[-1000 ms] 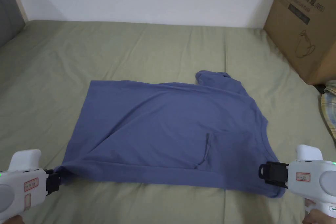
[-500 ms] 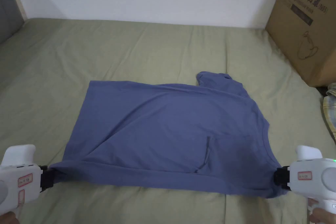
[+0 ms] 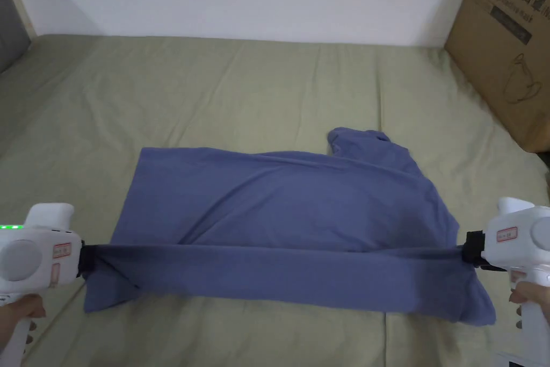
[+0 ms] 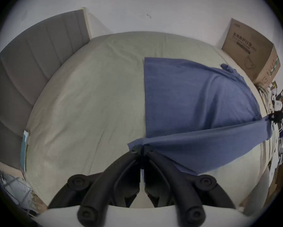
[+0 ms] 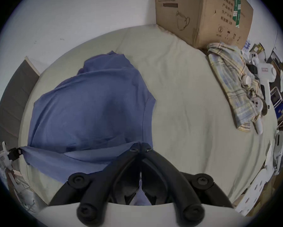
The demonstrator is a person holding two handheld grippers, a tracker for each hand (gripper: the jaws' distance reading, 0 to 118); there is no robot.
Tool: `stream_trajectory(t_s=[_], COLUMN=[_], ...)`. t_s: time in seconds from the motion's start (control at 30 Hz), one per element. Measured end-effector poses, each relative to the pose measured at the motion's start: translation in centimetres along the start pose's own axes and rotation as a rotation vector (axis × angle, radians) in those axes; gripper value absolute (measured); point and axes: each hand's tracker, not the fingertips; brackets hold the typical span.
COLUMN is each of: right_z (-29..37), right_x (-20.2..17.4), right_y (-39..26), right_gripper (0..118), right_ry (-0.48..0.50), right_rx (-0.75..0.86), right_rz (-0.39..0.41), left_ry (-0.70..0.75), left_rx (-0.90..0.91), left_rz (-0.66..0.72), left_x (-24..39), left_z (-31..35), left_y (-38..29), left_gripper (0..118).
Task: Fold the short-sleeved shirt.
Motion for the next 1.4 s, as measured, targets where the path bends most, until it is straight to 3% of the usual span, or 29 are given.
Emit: stream_trajectory(t_s=[0.03,0.1,0.13,0.2,0.23,0.33,0.4,0.43,0.47,0.5,0.53,0.57,0.63,0.73,0.8,0.83,0.9,0.93,1.07,1.1,1.13,1.17,1.2,1.27,1.3,1.33,1.4], right_z=[-0.7,-1.5,-1.4,-0.7,-0.2,2.1,3.4,4.2,4.7,5.2,5.3,5.4,4.9,4.0,3.3,3.4,3.4,3.5,3.6,3.5,3.5,3.5,3.5,3.5,3.5,3.2,2.9], right_x=[0.1,0.0,-0.1,-0.4,-0.4,-0.7,-0.8,-0.8,-0.9,-1.1,-1.2,-1.4,-1.5,-1.9,-1.0,-0.9,-0.8,-0.6,-0.2,0.0,0.2,0.3,0.5,0.9,1.1,1.4,1.8], right_y=[0.0,-0.1,-0.3,-0.5,-0.7,-1.4,-1.9,-2.4,-2.9,-3.6,-4.1,-4.9,-6.3,-8.2,-8.9,-9.2,-9.4,-9.4,-9.6,-9.7,-9.7,-9.9,-10.0,-9.9,-9.8,-9.6,-8.8], right_gripper=[2,10,35,85,91,89,77,54,24,24,13,0,0,0,0,0,0,0,0,0,0,2,11,56,75,87,87], right_ry=[-0.005,-0.027,-0.034,-0.086,-0.078,-0.054,-0.056,-0.042,-0.032,-0.025,-0.019,-0.009,0.064,0.011,0.043,0.069,0.060,0.053,0.033,0.034,0.030,0.026,0.023,0.013,0.012,0.017,0.013], right_rx=[-0.015,-0.028,-0.018,0.013,0.016,0.068,0.106,0.122,0.125,0.124,0.126,0.121,0.074,0.038,0.035,0.033,0.034,0.034,0.031,0.027,0.023,0.024,0.025,0.017,0.023,0.026,0.044], right_rz=[-0.012,-0.004,0.000,0.028,0.032,0.047,0.053,0.060,0.061,0.055,0.051,0.049,0.054,0.070,0.032,0.008,0.005,0.009,0.025,0.021,0.014,0.004,-0.006,-0.025,-0.038,-0.048,-0.093], left_ry=[0.007,0.057,0.054,0.020,0.012,0.005,-0.004,-0.027,-0.054,-0.085,-0.100,-0.095,-0.057,-0.059,-0.069,-0.074,-0.064,-0.061,-0.056,-0.051,-0.057,-0.059,0.018,-0.020,-0.028,-0.043,-0.038], left_rx=[-0.013,-0.006,-0.014,-0.007,0.000,0.013,0.034,0.049,0.054,0.051,0.052,0.044,0.038,0.022,0.036,0.044,0.003,-0.015,-0.024,-0.037,-0.038,-0.057,-0.083,-0.037,-0.023,-0.017,-0.037], left_rz=[-0.019,-0.027,-0.021,0.023,0.040,0.051,0.066,0.087,0.111,0.129,0.129,0.121,0.108,0.112,0.144,0.161,0.175,0.171,0.186,0.189,0.198,0.201,0.188,0.175,0.176,0.181,0.155], left_x=[0.3,0.5,0.3,-0.1,-0.3,-0.4,-0.2,-0.2,-0.1,0.2,0.5,0.6,1.3,0.9,0.3,0.1,-0.3,-0.4,0.2,0.6,0.7,0.8,1.2,1.4,1.3,1.3,1.7], left_z=[-0.7,-1.4,-1.5,-1.1,-0.6,1.2,2.7,3.5,4.2,4.8,5.1,5.2,5.4,5.3,5.3,5.1,4.3,3.4,1.4,0.4,-0.3,-1.1,-1.6,-0.8,-0.5,-0.4,-0.4], left_y=[0.2,0.4,0.5,0.3,0.2,-0.5,-1.4,-2.0,-2.7,-3.5,-4.3,-5.2,-6.8,-8.2,-8.2,-8.0,-7.1,-6.9,-6.1,-6.1,-6.3,-6.5,-6.7,-6.4,-6.2,-6.0,-5.6], left_gripper=[20,72,89,90,92,93,91,76,44,44,30,2,0,0,0,20,91,117,106,92,51,42,38,11,6,6,6])
